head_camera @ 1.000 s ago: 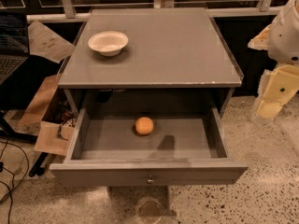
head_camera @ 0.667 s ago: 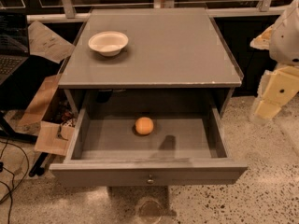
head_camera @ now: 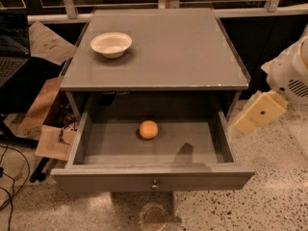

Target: Pick orange from top drawer and place on counter

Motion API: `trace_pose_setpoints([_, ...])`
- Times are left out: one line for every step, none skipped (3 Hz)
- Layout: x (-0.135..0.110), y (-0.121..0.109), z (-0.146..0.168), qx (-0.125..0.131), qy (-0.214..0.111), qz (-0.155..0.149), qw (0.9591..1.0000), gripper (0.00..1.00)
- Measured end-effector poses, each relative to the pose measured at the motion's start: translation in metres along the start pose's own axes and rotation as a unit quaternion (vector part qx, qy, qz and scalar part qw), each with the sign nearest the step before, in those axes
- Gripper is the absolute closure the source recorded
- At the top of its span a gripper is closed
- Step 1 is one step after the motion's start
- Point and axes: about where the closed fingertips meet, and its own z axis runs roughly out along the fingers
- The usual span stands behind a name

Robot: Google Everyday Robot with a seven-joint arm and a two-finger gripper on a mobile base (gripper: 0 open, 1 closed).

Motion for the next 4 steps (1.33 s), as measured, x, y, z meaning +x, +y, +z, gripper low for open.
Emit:
trace_pose_setpoints([0.003,0.0,0.036,-0.003,-0.064,0.075,0.9951,0.0])
trace_pose_setpoints([-0.014,-0.007,0.057,-0.007,-0.134,0.086,0.9872,0.0])
trace_pose_setpoints([-0.02,-0.008,0.055,-0.003,-0.146,0.074,0.9866,0.0])
trace_pose_setpoints([-0.02,-0.008,0.055,-0.003,-0.145,0.074,0.9866,0.0])
